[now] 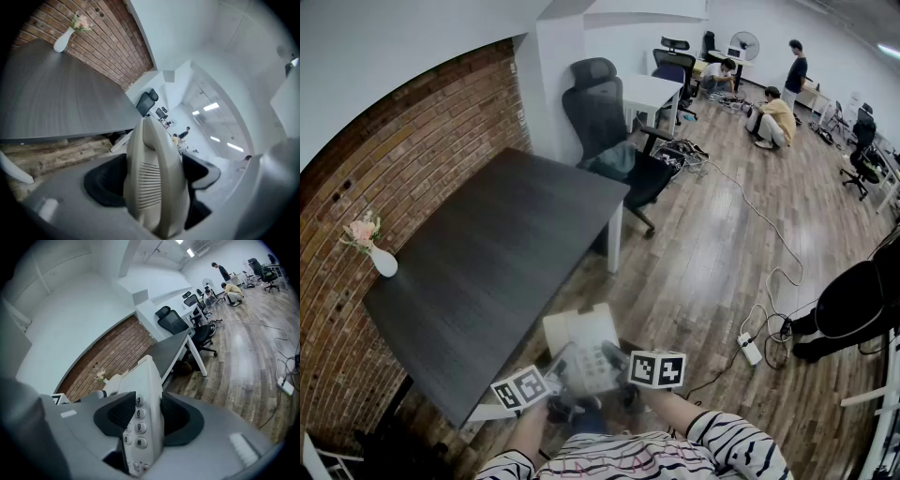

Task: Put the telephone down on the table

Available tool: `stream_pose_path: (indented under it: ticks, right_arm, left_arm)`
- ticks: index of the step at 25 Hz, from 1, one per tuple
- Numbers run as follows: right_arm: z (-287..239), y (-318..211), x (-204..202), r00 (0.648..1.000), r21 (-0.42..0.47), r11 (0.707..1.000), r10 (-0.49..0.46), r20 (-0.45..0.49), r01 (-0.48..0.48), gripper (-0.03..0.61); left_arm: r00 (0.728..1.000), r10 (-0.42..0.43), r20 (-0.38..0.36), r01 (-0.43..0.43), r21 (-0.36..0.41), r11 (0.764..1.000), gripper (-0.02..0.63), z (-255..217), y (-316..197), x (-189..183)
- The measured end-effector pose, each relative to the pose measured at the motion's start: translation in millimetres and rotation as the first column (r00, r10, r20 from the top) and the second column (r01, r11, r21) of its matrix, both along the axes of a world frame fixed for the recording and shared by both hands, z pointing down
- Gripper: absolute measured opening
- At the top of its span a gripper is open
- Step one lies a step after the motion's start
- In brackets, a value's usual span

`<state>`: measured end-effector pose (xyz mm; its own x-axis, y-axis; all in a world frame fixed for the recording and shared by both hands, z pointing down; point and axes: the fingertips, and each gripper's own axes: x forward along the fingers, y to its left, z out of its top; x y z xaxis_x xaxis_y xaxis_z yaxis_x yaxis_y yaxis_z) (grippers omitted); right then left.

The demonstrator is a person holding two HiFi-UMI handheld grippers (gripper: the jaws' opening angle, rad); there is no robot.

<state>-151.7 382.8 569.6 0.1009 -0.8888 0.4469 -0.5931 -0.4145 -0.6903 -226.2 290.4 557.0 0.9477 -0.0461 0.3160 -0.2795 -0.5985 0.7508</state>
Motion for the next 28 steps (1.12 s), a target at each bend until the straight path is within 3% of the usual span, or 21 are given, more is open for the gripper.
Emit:
stream_pose_path:
  ticks: [11, 18, 28]
  right_arm:
    - [7, 36, -15, 1.000, -0.006, 1.000, 0.005, 0.010, -0.005, 0.172]
    - [10, 3, 23, 0.999, -0.001, 0.999, 0.045, 0.010, -0.045, 0.175]
    - [6, -109, 102, 0.992, 0.012, 0.992, 0.123, 0.011, -0.123, 0.175]
  left_arm:
    - [1.000, -0.008, 0.011, 0.008, -0.006, 1.000, 0.367, 7, 36, -16]
    - [0.999, 0.034, -0.002, -0.034, -0.003, 0.999, 0.367, 10, 0, 26]
    - [0.992, 0.124, -0.010, -0.124, -0.004, 0.992, 0.367, 2, -114, 116]
